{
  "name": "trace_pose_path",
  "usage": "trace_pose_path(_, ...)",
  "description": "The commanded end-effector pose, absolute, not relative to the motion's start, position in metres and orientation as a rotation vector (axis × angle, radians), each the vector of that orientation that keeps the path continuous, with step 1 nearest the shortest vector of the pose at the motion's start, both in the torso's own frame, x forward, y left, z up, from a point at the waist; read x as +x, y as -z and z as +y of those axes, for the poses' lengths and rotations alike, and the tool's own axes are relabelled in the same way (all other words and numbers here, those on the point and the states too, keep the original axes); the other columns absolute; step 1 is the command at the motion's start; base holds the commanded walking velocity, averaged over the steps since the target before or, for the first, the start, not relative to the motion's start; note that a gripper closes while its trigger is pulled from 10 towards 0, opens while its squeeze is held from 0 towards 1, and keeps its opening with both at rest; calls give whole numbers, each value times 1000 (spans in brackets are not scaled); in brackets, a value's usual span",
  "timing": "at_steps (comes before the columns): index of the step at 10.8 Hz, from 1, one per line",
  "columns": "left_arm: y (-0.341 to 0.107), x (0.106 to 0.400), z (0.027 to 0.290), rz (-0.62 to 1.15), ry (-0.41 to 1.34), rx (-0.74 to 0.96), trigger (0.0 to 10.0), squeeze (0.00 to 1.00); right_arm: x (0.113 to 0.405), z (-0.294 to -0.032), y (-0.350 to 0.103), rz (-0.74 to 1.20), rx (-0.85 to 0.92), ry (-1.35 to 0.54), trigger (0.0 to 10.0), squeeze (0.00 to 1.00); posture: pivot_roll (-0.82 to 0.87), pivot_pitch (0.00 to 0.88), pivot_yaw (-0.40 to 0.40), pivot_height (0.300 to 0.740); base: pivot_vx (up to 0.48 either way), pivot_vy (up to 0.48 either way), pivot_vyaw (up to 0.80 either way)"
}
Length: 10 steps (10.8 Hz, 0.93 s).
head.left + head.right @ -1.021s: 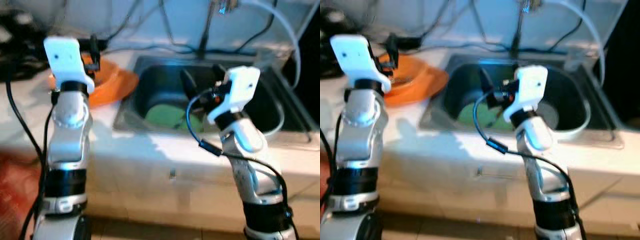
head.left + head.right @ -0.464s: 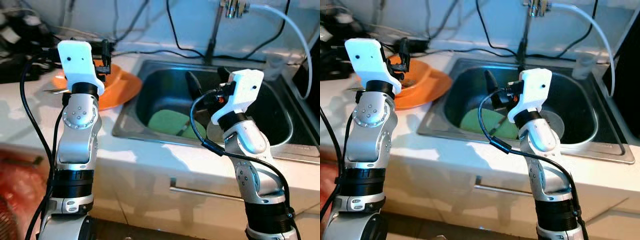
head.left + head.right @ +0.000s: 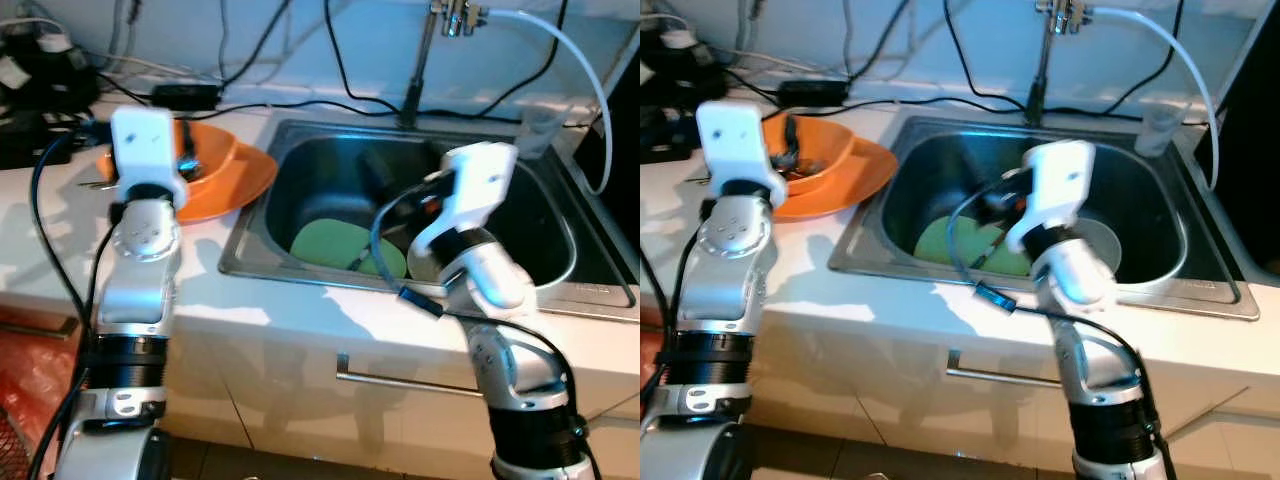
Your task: Kitchen organization
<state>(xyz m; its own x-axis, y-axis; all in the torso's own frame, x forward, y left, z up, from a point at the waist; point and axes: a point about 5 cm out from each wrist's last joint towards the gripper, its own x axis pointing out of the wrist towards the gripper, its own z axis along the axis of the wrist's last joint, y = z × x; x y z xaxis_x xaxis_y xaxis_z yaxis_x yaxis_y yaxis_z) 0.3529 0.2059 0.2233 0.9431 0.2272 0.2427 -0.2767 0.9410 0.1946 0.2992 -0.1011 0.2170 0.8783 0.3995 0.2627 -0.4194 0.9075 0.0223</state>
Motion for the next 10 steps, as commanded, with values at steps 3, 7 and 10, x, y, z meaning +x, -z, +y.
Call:
trace_pose_path(3,-231,357,242,-226,-397,54,10000,0,290,-94,-210,-210,79,-504,10000,0,-36,75,-12,740,0,0,0)
trace_pose_path(7,-230,352,246,-256,-416,47,10000,0,284,-87,-205,-163,61,-622,10000,0,-28,66,-20,740,0,0,0)
trace_pose_path(10,-242,344,276,-280,-528,45,10000,0,282,-84,-203,-155,60,-645,10000,0,-24,64,-21,740,0,0,0)
